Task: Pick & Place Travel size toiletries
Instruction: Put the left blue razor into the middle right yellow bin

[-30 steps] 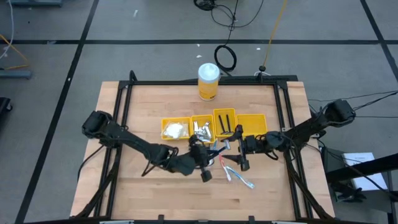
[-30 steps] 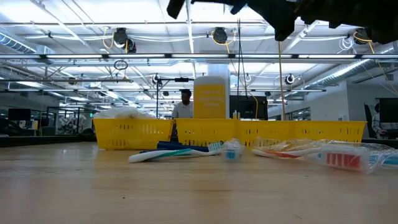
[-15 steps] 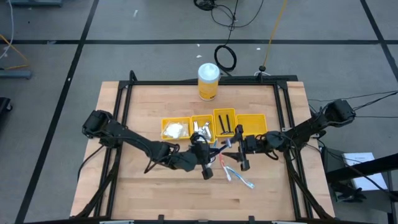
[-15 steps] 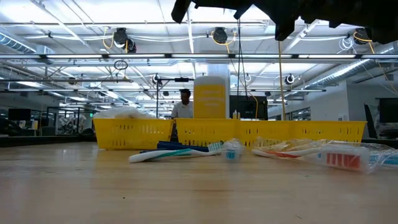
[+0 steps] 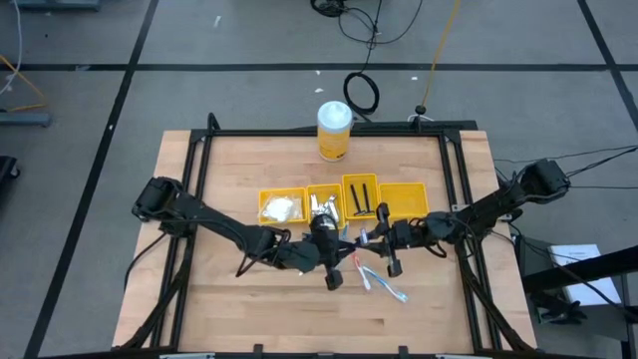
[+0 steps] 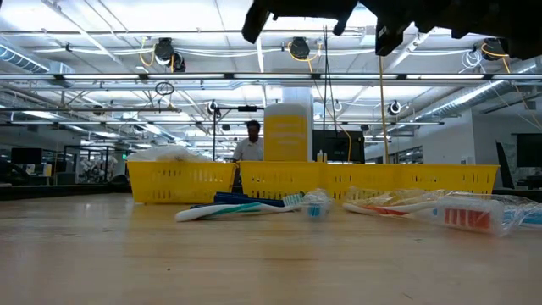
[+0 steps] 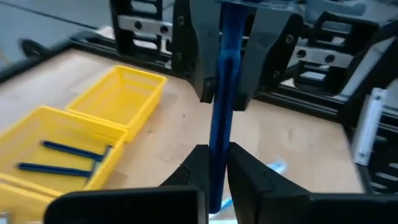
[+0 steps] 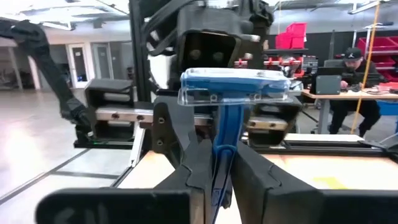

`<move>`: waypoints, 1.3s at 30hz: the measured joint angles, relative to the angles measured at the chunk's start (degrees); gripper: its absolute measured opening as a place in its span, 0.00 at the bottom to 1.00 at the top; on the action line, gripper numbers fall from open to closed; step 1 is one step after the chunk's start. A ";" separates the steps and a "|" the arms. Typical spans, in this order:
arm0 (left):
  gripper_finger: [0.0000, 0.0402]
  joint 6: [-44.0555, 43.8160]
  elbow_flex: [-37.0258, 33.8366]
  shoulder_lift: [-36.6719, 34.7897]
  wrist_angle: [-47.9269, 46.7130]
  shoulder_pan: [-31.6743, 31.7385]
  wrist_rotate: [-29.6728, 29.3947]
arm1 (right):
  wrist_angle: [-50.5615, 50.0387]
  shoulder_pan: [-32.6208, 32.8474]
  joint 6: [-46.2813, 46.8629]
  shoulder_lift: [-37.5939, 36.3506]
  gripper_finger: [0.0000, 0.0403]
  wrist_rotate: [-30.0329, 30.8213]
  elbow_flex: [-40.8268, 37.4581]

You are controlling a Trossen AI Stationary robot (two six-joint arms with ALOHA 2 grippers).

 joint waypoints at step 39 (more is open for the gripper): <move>0.66 -22.99 -0.09 -9.17 -28.83 -12.58 -28.61 | -20.86 -12.11 4.76 -0.09 0.06 31.03 -5.24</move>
